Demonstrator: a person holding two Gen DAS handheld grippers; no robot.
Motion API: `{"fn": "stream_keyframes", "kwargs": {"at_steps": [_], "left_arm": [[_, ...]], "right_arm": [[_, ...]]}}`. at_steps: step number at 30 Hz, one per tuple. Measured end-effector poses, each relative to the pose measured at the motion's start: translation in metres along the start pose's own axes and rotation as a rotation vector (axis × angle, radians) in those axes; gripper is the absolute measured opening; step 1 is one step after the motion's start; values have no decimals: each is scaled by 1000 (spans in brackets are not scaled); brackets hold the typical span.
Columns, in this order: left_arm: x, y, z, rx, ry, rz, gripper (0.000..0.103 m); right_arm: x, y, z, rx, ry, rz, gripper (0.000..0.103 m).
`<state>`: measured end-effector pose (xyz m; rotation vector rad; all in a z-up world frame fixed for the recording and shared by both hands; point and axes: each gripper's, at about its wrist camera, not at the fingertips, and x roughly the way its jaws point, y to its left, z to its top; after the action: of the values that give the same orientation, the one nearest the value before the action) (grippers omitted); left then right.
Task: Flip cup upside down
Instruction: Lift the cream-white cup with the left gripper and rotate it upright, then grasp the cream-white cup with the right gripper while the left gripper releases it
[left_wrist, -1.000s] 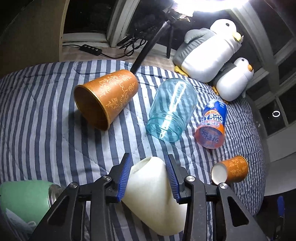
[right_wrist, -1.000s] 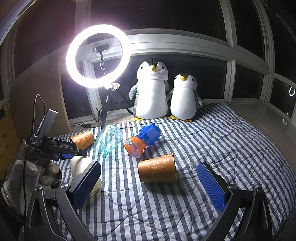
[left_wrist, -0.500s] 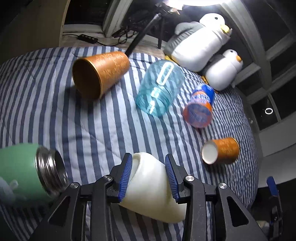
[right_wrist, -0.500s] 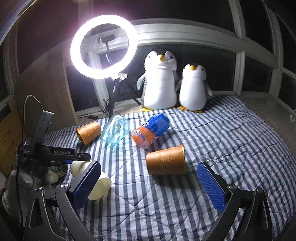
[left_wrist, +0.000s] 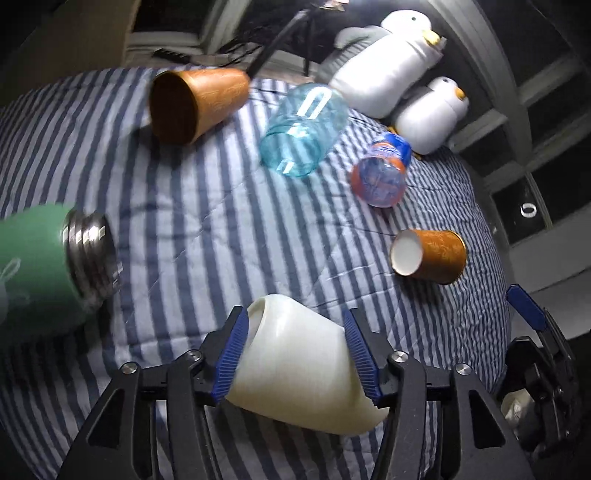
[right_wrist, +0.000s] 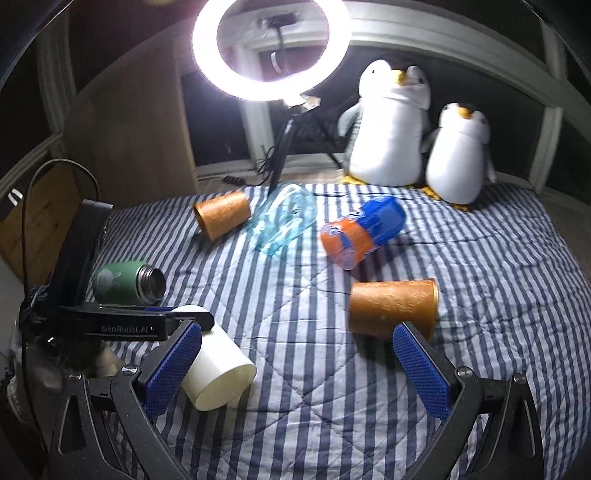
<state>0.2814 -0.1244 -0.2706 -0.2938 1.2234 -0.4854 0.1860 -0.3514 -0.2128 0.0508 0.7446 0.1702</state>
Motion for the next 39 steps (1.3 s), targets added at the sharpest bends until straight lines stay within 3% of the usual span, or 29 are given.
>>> {"fn": "stream_keyframes", "kwargs": {"at_steps": [7,14,22,28,37,39], "left_arm": [[-39,16,-10,-27,-77,-7,72],[-104,36,-42,-10,-185,35,72],[-159,86,-83,-59,-264,134,73],[-176,116,-97,-139,-291,140,72],[-177,123,-103,-157,-295,139,73],[-177,123,-103,-162,-298,136,73]], "right_arm": [[19,27,12,-133,78,54,102],[48,59,19,-269,204,125,102],[89,86,21,-375,341,131,102],[111,108,18,-460,421,132,102],[136,126,11,-545,514,100,102],[140,128,8,-556,532,99,98]]}}
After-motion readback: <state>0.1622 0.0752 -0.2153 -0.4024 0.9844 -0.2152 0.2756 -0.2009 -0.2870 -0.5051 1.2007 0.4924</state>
